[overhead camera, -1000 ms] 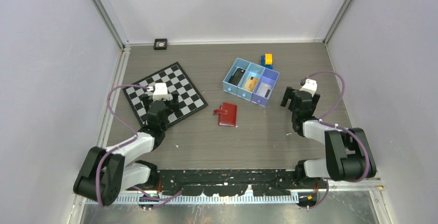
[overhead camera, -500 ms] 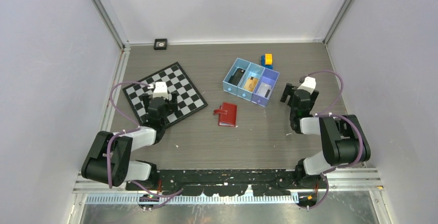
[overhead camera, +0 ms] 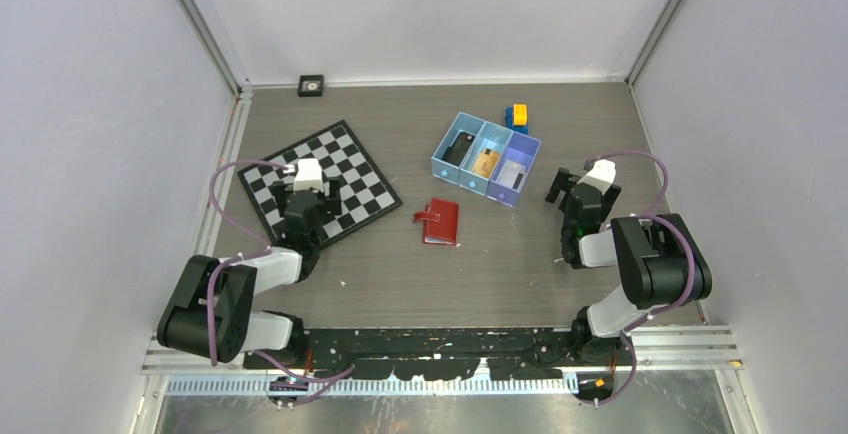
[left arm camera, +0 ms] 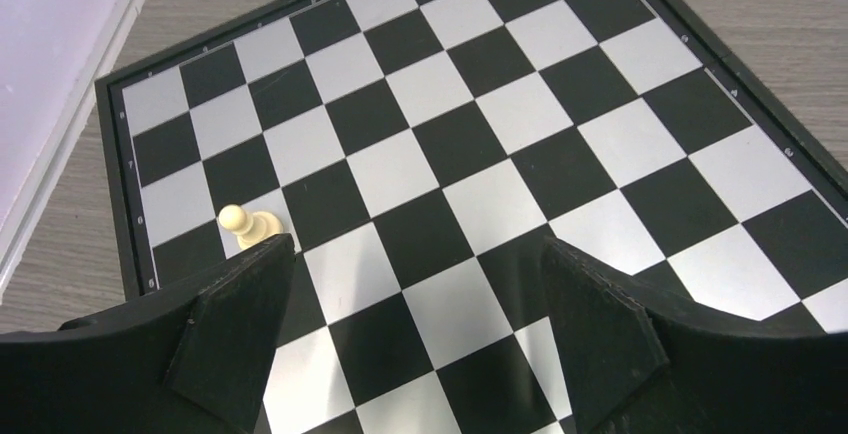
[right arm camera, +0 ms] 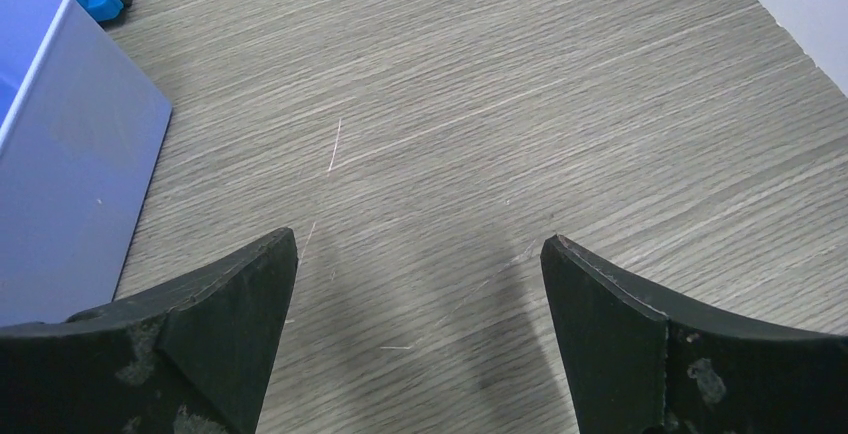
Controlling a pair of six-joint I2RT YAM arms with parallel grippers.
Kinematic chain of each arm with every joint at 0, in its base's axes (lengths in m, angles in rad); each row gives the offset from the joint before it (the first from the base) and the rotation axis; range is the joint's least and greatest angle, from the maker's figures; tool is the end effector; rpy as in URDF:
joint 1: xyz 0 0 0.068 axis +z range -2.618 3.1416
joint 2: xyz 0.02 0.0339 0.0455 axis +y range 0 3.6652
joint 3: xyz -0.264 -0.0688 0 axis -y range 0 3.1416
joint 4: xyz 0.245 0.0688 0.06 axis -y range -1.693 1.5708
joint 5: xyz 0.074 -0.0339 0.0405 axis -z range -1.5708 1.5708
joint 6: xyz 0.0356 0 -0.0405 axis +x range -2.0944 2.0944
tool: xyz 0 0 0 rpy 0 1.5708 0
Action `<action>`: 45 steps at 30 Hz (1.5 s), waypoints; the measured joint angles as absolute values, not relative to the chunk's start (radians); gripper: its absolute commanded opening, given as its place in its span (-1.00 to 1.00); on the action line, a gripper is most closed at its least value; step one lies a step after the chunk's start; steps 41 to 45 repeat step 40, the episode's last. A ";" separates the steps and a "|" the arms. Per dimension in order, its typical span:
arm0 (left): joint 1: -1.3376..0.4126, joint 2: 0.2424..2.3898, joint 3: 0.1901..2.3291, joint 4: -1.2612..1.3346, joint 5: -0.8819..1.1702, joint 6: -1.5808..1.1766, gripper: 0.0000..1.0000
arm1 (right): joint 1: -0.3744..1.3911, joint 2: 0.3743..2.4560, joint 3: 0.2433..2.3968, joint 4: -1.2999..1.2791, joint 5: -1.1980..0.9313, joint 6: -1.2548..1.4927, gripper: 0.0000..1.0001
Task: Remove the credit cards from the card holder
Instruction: Reset both arms
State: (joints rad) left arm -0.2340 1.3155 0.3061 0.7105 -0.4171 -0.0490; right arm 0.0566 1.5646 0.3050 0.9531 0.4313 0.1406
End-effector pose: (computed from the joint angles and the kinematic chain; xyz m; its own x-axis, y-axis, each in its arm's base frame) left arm 0.2333 -0.0408 0.1621 -0.2780 0.0202 -0.9604 -0.1784 0.9813 0.0723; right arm 0.2523 -0.0006 0.1305 -0.2497 0.1134 -0.9617 0.3853 0.9227 0.0087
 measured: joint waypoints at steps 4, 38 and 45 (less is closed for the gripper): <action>-0.233 1.348 0.304 0.785 -0.411 -0.008 0.97 | 0.057 1.565 0.305 0.958 0.431 0.141 0.93; -0.142 1.560 0.312 0.975 -0.322 0.008 0.99 | 0.057 1.565 0.305 0.964 0.432 0.141 0.94; -0.142 1.560 0.313 0.974 -0.322 0.008 0.99 | 0.057 1.565 0.305 0.964 0.432 0.141 0.94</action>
